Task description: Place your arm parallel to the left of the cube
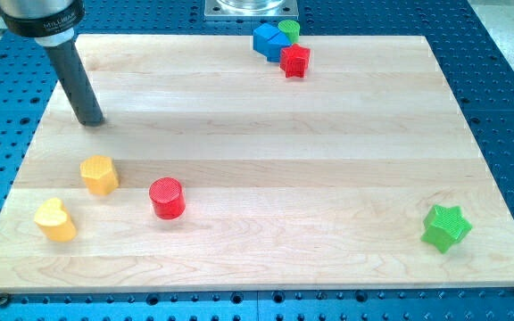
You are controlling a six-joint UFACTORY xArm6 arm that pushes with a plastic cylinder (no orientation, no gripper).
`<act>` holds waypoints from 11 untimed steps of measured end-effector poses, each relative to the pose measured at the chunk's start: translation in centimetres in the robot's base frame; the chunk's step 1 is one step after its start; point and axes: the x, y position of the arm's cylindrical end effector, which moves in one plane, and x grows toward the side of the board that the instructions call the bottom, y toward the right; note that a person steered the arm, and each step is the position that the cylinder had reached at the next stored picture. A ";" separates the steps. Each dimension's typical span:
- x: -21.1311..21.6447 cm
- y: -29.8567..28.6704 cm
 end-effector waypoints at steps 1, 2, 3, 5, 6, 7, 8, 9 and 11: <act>-1.8 0.0; -3.4 0.0; -5.1 0.0; -8.4 0.0; -10.2 0.0; -12.0 0.0; -13.7 0.0; -15.5 0.0; -18.6 0.1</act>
